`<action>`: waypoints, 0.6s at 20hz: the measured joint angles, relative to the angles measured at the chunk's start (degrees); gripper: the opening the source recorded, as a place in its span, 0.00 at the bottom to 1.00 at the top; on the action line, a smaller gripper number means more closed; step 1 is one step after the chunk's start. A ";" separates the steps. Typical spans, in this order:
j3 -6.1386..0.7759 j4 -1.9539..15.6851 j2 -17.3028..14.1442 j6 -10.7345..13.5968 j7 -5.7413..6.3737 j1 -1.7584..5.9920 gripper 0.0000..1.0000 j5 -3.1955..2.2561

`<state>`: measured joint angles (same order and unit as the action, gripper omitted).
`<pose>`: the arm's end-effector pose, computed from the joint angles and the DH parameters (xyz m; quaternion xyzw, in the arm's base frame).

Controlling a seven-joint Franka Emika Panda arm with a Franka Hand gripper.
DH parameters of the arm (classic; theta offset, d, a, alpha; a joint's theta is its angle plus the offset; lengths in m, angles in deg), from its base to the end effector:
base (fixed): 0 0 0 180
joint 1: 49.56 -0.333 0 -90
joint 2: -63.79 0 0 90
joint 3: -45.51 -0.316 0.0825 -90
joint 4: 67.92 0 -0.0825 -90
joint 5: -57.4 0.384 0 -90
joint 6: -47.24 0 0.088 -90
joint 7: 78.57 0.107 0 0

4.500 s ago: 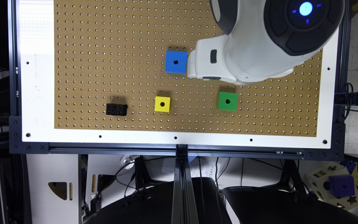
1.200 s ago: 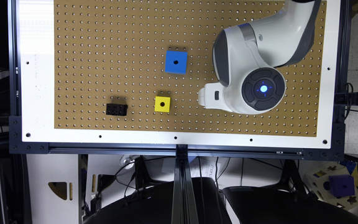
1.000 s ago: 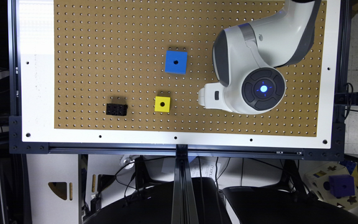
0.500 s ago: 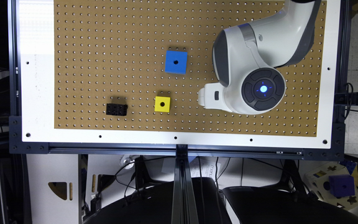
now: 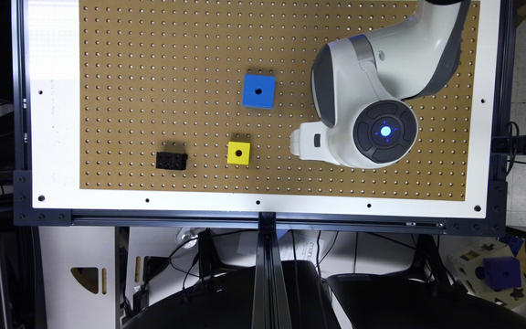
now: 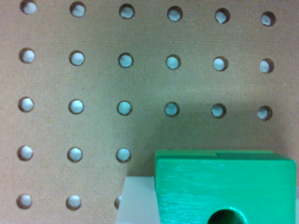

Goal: Pick up green block.

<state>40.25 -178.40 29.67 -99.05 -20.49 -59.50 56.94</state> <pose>0.6053 0.1625 0.1802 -0.9286 0.3700 0.0011 0.0282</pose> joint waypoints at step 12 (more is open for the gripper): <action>0.00 -0.04 7.82 7.82 0.02 0.02 0.00 0.05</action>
<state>40.24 -178.44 37.50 -91.23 -20.47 -59.48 57.00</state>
